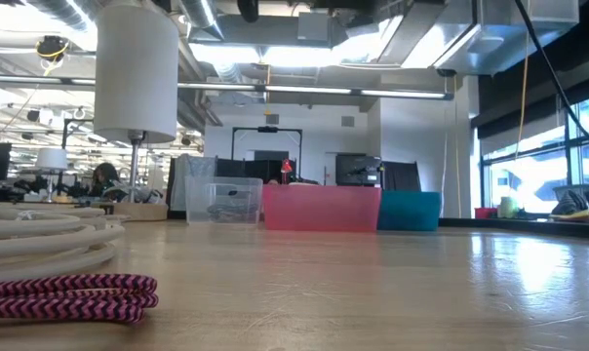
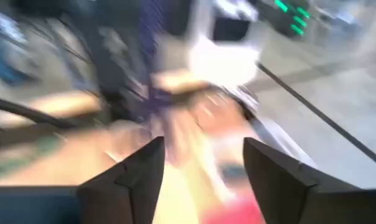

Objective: Pick & Place USB Port
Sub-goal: Put the violet and black charger cable into the white bin

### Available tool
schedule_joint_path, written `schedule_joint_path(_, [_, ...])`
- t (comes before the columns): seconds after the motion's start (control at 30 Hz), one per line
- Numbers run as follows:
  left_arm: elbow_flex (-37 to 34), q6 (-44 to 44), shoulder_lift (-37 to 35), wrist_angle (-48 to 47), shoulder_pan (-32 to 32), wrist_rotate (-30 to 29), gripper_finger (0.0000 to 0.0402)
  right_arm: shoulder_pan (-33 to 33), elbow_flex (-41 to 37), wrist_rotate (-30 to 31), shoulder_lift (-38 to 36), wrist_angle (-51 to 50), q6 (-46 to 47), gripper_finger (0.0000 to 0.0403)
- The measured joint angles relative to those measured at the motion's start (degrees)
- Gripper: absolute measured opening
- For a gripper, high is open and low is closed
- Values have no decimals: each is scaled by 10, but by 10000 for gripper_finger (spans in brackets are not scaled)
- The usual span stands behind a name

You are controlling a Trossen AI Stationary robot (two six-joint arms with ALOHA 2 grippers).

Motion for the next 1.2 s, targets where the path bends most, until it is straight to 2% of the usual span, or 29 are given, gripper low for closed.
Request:
schedule_joint_path(0.13, [0, -10, 0, -6, 0, -10, 10, -1, 0, 104, -35, -104, 20, 253])
schedule_joint_path(0.2, [12, -6, 0, -51, 0, -46, 10, -1, 0, 154, -59, -145, 28, 261])
schedule_joint_path(0.37, [93, 56, 6, -243, 0, -207, 10, -1, 0, 236, -121, -252, 61, 265])
schedule_joint_path(0.5, [170, 59, 30, -373, 13, -342, 10, -1, 0, 270, -164, -307, 94, 265])
schedule_joint_path(0.57, [201, 52, 52, -437, 30, -384, 10, -1, 0, 280, -179, -314, 107, 265])
schedule_joint_path(0.73, [242, 33, 127, -523, 74, -387, 10, -1, 0, 281, -195, -315, 105, 265])
schedule_joint_path(0.87, [245, 9, 177, -554, 101, -377, 10, -1, 0, 278, -195, -331, 108, 265])
schedule_joint_path(1.07, [244, -9, 237, -640, 133, -372, 10, -1, 0, 274, -193, -379, 163, 265])
schedule_joint_path(1.2, [244, -10, 267, -650, 138, -358, 10, -1, 0, 274, -193, -388, 180, 265])
